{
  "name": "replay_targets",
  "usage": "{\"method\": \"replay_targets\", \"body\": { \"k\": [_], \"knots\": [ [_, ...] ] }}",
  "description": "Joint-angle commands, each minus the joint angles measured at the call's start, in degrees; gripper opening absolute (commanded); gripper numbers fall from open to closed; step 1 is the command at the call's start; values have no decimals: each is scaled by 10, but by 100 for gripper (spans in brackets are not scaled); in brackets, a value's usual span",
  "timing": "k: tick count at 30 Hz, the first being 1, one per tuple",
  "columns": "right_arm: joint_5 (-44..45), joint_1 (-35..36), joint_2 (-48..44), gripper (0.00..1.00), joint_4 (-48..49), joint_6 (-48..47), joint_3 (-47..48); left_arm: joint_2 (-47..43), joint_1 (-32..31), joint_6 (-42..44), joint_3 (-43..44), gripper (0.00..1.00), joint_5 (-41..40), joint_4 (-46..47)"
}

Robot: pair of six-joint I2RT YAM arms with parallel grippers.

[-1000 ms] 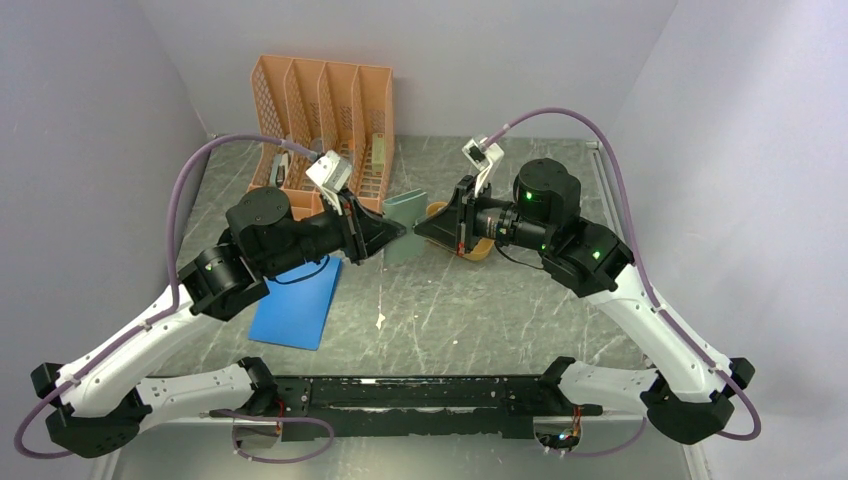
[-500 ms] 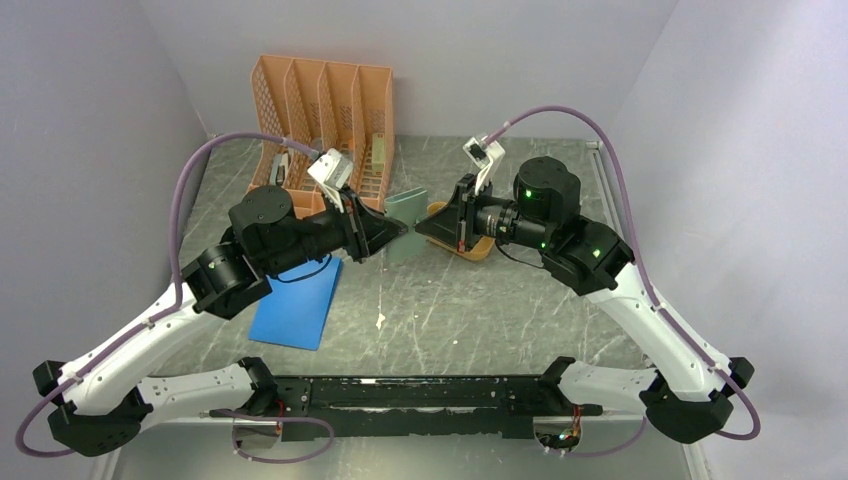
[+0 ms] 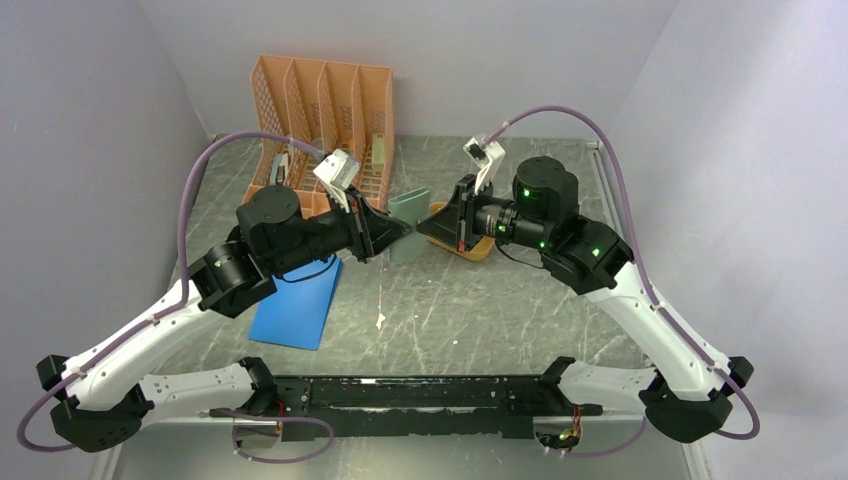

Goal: Put the credit cards into the card holder
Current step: Close the card holder at the center of the board, then place the card holder at the center of the board.

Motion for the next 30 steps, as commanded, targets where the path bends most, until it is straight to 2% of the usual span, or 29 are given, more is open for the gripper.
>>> {"method": "replay_targets", "body": {
  "k": [1, 7, 9, 11, 12, 15, 17, 18, 19, 24, 30],
  "knots": [
    [12, 6, 56, 0, 65, 11, -4, 15, -84, -56, 15, 5, 198, 157],
    [11, 6, 55, 0, 66, 11, -6, 20, -106, -42, 16, 5, 174, 146],
    [7, 6, 48, 0, 62, 7, -8, 12, -106, -25, 17, 5, 137, 119],
    [-1, 5, 35, 0, 53, -3, -12, -2, -106, 3, 13, 5, 62, 85],
    [-6, 5, 26, 7, 51, -8, -14, -10, -106, 15, 10, 5, 24, 65],
    [-16, 5, 7, 47, 29, -19, -8, -27, -106, 42, 1, 5, -86, 8],
    [-14, 5, -5, 67, 1, -24, 5, -36, -106, 48, -12, 5, -148, -12],
    [-16, 5, -9, 89, -13, -28, 12, -39, -106, 50, -21, 5, -169, -21],
    [-18, 5, -14, 98, -27, -34, 19, -41, -106, 50, -31, 5, -185, -24],
    [18, 5, -52, 100, -52, -51, 11, -45, -106, 25, -100, 5, -201, -18],
    [89, 5, -110, 100, 4, -39, -62, -32, -106, -23, -215, 5, -161, 50]
  ]
}}
